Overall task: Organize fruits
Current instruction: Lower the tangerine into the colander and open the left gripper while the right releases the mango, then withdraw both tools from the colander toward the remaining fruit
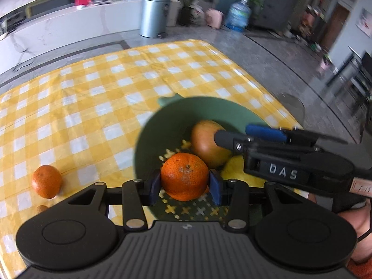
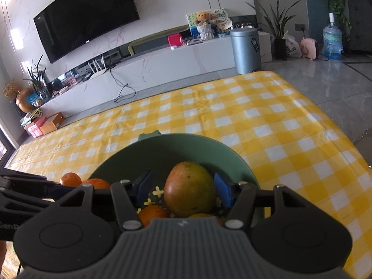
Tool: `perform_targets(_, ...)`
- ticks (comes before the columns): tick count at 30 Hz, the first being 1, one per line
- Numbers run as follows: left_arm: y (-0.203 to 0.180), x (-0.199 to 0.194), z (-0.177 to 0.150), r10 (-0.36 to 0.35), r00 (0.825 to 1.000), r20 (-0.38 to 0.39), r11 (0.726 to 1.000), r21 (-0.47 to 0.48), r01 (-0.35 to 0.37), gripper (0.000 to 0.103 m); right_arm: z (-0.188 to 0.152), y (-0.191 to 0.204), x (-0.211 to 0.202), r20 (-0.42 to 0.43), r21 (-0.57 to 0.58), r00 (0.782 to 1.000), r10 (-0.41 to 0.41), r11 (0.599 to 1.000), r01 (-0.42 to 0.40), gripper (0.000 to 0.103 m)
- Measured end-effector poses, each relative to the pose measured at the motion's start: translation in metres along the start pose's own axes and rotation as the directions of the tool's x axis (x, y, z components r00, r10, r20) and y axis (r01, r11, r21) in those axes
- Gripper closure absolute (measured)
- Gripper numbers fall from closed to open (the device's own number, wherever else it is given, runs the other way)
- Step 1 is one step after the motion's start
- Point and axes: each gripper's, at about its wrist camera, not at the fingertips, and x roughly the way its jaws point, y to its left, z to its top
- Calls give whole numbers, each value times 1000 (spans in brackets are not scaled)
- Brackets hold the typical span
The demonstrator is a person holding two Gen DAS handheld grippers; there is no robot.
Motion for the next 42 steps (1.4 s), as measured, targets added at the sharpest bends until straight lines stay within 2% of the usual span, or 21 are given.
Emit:
perform_targets(4, -16, 8, -3, 6, 998, -61, 997, 83, -1, 54, -1, -2, -12, 37, 11, 999, -2, 1000, 2, 46)
perform_targets(10, -31, 22, -9, 44, 989, -138, 989, 147, -24, 54, -3, -2, -11, 24, 9, 1000, 7, 1000, -7, 46)
perform_targets(16, -36, 26, -13, 66, 985, -157, 985, 169, -39, 54, -3, -1, -9, 12, 5, 1000, 4, 1000, -4, 46)
perform_targets(21, -39, 28, -13, 72, 982, -175, 983, 181, -40, 46, -3, -2, -9, 17, 5, 1000, -5, 1000, 5, 46)
perform_targets(22, -40, 27, -14, 69, 984, -166, 982, 186, -37, 34, -4, -2, -9, 18, 5, 1000, -7, 1000, 7, 46)
perform_targets(23, -41, 25, -14, 59, 986, -156, 981, 190, -29, 29, -4, -2, -9, 19, 5, 1000, -11, 1000, 10, 45)
perform_targets(27, -42, 19, -13, 19, 992, -122, 985, 175, 3, 17, -5, -2, -12, 32, 4, 999, -21, 1000, 21, 45)
perform_targets(35, -32, -10, -13, 27, 999, -47, 994, 103, -22, 17, -6, 0, -26, 85, 4, 995, -49, 999, 49, 45)
perform_targets(42, -3, -47, -21, 65, 997, 32, 997, -35, -64, 17, -11, 11, -40, 118, 5, 992, -54, 999, 54, 45)
